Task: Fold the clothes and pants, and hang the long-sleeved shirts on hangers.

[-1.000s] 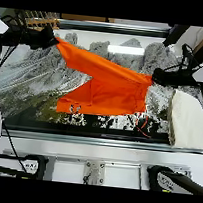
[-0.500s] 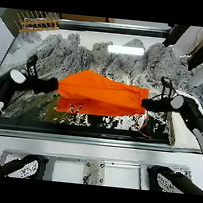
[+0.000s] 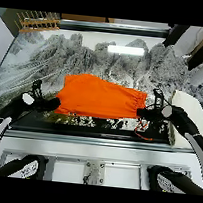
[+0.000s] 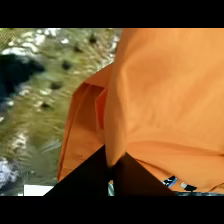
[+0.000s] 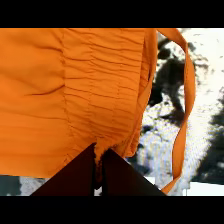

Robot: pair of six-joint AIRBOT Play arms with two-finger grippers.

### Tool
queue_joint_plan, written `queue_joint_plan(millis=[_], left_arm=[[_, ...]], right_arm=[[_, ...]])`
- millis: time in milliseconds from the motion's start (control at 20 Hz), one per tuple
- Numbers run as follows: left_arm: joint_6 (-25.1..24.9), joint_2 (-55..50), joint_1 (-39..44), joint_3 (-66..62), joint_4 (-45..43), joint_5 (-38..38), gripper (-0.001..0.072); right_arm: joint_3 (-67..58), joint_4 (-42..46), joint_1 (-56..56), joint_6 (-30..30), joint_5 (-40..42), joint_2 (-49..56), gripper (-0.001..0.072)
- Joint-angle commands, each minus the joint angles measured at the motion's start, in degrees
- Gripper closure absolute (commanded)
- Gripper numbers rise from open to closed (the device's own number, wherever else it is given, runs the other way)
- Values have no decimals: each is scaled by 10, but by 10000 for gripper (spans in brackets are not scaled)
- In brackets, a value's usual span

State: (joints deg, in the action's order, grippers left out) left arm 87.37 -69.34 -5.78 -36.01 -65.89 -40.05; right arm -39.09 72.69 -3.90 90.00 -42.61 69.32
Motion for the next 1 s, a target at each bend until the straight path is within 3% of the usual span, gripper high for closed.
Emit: queue_joint_plan(millis=[0,50,100,200,250,400,500,550,650,700,950], left_arm=[[1,1,0,-6,0,-12,495],[1,1,0,-22,-1,-31,243],[0,3,0,-42,-2,-54,192],[-1,29,0,-81,-6,-90,192],[-1,49,-1,-98,-6,-100,192],[1,115,4,-141,0,-135,193],[3,149,23,-151,-1,-138,195],[14,163,39,-149,-1,-131,296],[27,178,80,-138,0,-115,657],[29,181,107,-131,0,-110,701],[70,147,232,-126,-1,-92,701]], right_arm=[[2,-29,-1,0,6,4,686],[-1,-35,-1,-1,6,-1,684],[-7,-37,0,-2,0,-10,624],[-29,-39,12,-25,-34,-47,41],[-43,-39,23,-46,-61,-67,3],[-94,-40,97,-75,-175,-107,4],[-107,-55,163,-111,-207,-102,4],[-107,-77,196,-134,-210,-90,3],[-107,-146,258,-193,-219,-40,3],[-107,-188,283,-230,-229,-5,3],[-124,-301,304,-343,-245,172,3]])
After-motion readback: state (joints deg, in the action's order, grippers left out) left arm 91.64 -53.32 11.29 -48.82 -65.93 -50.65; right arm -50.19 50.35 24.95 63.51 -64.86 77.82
